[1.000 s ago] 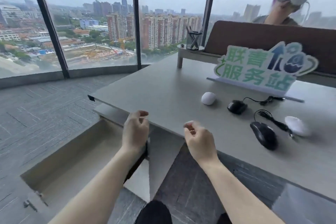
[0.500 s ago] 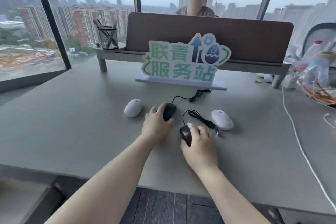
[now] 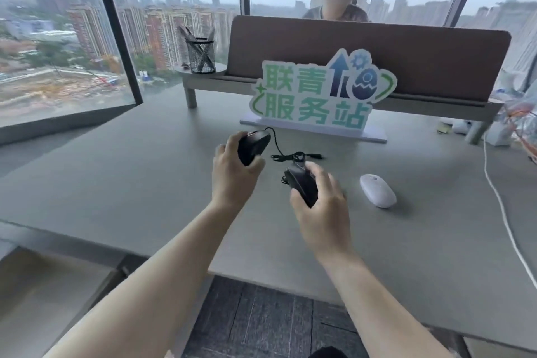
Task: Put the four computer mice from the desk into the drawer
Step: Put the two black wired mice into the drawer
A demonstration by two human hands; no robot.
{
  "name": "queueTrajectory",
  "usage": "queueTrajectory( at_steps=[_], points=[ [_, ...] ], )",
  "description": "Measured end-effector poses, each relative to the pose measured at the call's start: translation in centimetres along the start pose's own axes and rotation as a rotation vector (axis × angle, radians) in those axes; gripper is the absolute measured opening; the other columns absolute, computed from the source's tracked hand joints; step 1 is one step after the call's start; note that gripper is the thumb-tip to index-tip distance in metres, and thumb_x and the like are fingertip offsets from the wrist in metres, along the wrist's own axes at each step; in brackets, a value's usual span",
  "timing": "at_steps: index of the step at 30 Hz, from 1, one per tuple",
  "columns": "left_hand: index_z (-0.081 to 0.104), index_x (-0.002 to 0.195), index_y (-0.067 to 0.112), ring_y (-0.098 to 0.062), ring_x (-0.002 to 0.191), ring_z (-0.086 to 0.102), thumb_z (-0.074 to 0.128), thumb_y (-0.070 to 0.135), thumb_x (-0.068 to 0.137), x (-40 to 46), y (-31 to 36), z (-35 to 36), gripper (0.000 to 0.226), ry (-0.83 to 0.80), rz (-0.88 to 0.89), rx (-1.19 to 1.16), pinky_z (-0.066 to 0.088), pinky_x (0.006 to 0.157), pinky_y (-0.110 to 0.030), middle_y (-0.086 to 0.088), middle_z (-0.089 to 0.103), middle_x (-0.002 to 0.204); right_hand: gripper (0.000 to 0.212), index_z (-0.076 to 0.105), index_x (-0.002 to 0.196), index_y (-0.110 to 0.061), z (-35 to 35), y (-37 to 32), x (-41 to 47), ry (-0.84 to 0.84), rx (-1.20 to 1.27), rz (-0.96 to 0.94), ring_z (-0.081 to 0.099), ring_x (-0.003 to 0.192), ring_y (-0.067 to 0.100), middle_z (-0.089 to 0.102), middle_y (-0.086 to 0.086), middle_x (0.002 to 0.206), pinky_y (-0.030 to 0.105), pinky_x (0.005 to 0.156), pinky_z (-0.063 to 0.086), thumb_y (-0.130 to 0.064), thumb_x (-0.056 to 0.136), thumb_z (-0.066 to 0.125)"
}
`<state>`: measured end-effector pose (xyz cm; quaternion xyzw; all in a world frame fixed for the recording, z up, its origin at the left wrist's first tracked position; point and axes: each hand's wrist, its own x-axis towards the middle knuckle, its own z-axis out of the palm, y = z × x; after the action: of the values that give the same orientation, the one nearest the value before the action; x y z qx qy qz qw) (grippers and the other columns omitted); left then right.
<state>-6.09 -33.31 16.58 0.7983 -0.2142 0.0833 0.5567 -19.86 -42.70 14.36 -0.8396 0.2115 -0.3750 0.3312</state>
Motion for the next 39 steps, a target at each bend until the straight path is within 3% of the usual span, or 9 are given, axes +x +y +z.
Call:
queueTrajectory(
  at_steps=[4, 7, 12, 14, 19, 25, 28, 33, 39],
  points=[
    [0.052, 0.130, 0.025, -0.011, 0.097, 0.051, 0.064, 0.020, 0.080, -0.5, 1.6, -9.2, 0.052, 0.207, 0.082, -0.028, 0.033, 0.078, 0.001, -0.005, 0.057, 0.122, 0.048, 0.050, 0.131, -0.028, 0.6, -7.5, -0.3, 0.006, 0.245, -0.095, 0.052, 0.113, 0.009, 0.055, -0.005, 0.124, 0.023, 0.095, 0.041, -0.030, 0.084, 0.059],
    [0.052, 0.127, 0.031, -0.018, 0.101, 0.059, 0.061, 0.028, 0.078, -1.5, 2.3, -16.7, 0.050, 0.324, 0.114, -0.015, 0.048, 0.086, -0.024, -0.003, 0.060, 0.122, 0.047, 0.050, 0.130, -0.032, 2.0, -12.9, -1.5, -0.038, 0.409, -0.150, 0.049, 0.105, -0.012, 0.054, -0.012, 0.119, 0.003, 0.086, 0.036, -0.031, 0.084, 0.058],
    [0.049, 0.124, 0.038, -0.023, 0.100, 0.062, 0.059, 0.035, 0.076, -4.2, 0.4, -27.0, 0.049, 0.450, 0.125, 0.095, 0.055, 0.084, -0.043, -0.002, 0.060, 0.121, 0.046, 0.050, 0.132, -0.033, 6.9, -19.3, -4.9, -0.219, 0.571, -0.193, 0.053, 0.107, -0.006, 0.056, -0.010, 0.122, 0.015, 0.090, 0.044, -0.025, 0.088, 0.062],
    [0.049, 0.125, 0.039, -0.026, 0.097, 0.063, 0.059, 0.036, 0.076, -5.5, -1.8, -29.8, 0.050, 0.484, 0.076, 0.124, 0.056, 0.080, -0.045, -0.004, 0.061, 0.119, 0.045, 0.051, 0.131, -0.032, 9.5, -20.7, -6.5, -0.295, 0.601, -0.195, 0.052, 0.105, -0.009, 0.057, -0.007, 0.122, 0.006, 0.087, 0.041, -0.023, 0.088, 0.062],
    [0.051, 0.129, 0.027, -0.019, 0.100, 0.056, 0.063, 0.025, 0.082, -9.0, -9.4, -33.8, 0.049, 0.544, -0.082, 0.222, 0.041, 0.072, -0.016, -0.006, 0.057, 0.119, 0.043, 0.051, 0.130, -0.032, 17.3, -21.7, -11.2, -0.531, 0.564, -0.138, 0.051, 0.103, -0.014, 0.058, -0.009, 0.119, 0.004, 0.087, 0.041, -0.028, 0.089, 0.062],
    [0.051, 0.129, 0.024, -0.029, 0.108, 0.054, 0.064, 0.024, 0.082, -12.8, -20.3, -34.8, 0.049, 0.510, -0.368, 0.268, 0.045, 0.091, -0.039, -0.009, 0.057, 0.114, 0.047, 0.050, 0.132, -0.027, 26.9, -19.9, -15.7, -0.779, 0.347, -0.075, 0.051, 0.119, 0.015, 0.057, 0.001, 0.126, 0.030, 0.100, 0.042, -0.028, 0.087, 0.063],
    [0.047, 0.136, 0.024, -0.034, 0.114, 0.050, 0.063, 0.026, 0.083, -14.2, -25.0, -34.1, 0.055, 0.454, -0.568, 0.289, 0.040, 0.098, -0.040, -0.018, 0.051, 0.121, 0.052, 0.046, 0.135, -0.025, 31.3, -18.4, -17.6, -0.889, 0.168, -0.057, 0.047, 0.126, 0.021, 0.053, 0.004, 0.133, 0.035, 0.104, 0.040, -0.030, 0.086, 0.061],
    [0.045, 0.138, 0.031, -0.036, 0.117, 0.046, 0.061, 0.033, 0.084, -16.2, -31.1, -32.6, 0.056, 0.311, -0.846, 0.380, 0.038, 0.099, -0.038, -0.017, 0.048, 0.126, 0.052, 0.033, 0.140, -0.029, 36.4, -17.0, -19.4, -1.078, -0.283, -0.179, 0.038, 0.126, 0.030, 0.040, 0.011, 0.142, 0.041, 0.095, 0.041, -0.027, 0.091, 0.049],
    [0.047, 0.136, 0.031, -0.039, 0.116, 0.047, 0.064, 0.036, 0.081, -17.5, -34.5, -30.9, 0.058, 0.217, -0.947, 0.469, 0.042, 0.097, -0.039, -0.016, 0.049, 0.124, 0.056, 0.029, 0.139, -0.022, 39.6, -17.2, -20.7, -1.178, -0.524, -0.281, 0.038, 0.126, 0.036, 0.035, 0.018, 0.143, 0.042, 0.097, 0.044, -0.010, 0.088, 0.050]
  ],
)
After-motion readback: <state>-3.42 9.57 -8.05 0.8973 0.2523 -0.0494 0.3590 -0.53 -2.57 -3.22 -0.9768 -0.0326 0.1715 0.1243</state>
